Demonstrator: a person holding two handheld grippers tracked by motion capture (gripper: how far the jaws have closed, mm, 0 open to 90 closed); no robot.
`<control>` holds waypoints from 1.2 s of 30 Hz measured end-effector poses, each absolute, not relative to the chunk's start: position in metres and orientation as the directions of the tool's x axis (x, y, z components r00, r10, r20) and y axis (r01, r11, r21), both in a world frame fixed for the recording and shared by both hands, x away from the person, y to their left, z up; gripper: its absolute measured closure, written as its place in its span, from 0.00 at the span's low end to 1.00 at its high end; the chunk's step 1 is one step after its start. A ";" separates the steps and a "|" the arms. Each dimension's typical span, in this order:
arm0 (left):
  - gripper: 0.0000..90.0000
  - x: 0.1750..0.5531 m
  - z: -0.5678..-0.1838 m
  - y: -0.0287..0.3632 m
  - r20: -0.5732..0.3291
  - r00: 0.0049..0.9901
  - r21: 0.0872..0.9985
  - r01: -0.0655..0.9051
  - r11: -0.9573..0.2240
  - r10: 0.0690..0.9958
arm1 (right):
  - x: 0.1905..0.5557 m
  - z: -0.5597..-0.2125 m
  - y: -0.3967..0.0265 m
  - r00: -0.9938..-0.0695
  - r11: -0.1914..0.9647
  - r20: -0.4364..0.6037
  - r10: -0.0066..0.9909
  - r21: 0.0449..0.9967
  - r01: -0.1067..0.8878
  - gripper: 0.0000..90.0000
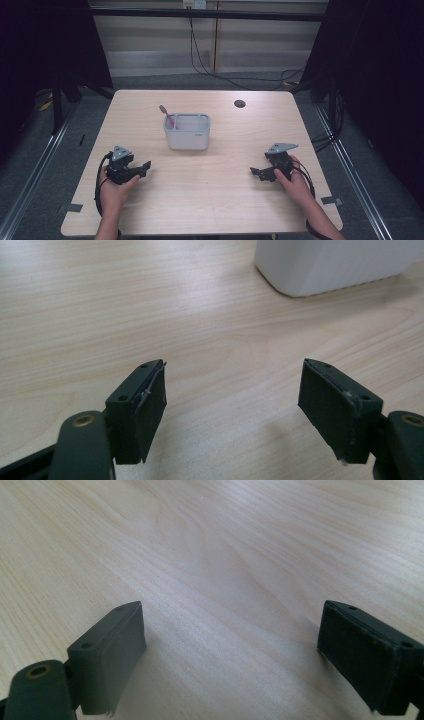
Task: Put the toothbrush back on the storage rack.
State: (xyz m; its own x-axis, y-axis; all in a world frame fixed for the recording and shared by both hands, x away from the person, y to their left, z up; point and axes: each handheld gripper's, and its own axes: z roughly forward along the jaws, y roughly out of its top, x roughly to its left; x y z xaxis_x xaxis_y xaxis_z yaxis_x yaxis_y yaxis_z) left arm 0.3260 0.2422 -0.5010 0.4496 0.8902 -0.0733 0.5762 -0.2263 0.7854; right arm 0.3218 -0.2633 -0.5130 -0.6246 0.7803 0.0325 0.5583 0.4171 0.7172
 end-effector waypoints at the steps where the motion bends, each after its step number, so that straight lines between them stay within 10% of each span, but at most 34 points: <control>1: 0.30 0.326 -0.502 0.242 -0.073 0.449 0.784 0.578 -0.227 0.891 | 0.322 -0.513 -0.263 -0.625 0.417 0.034 0.780 0.718 0.558 0.13; 36: 0.23 0.327 -0.509 0.240 0.006 0.466 0.735 0.598 -0.319 0.885 | 0.322 -0.513 -0.263 -0.625 0.416 0.034 0.780 0.718 0.558 0.13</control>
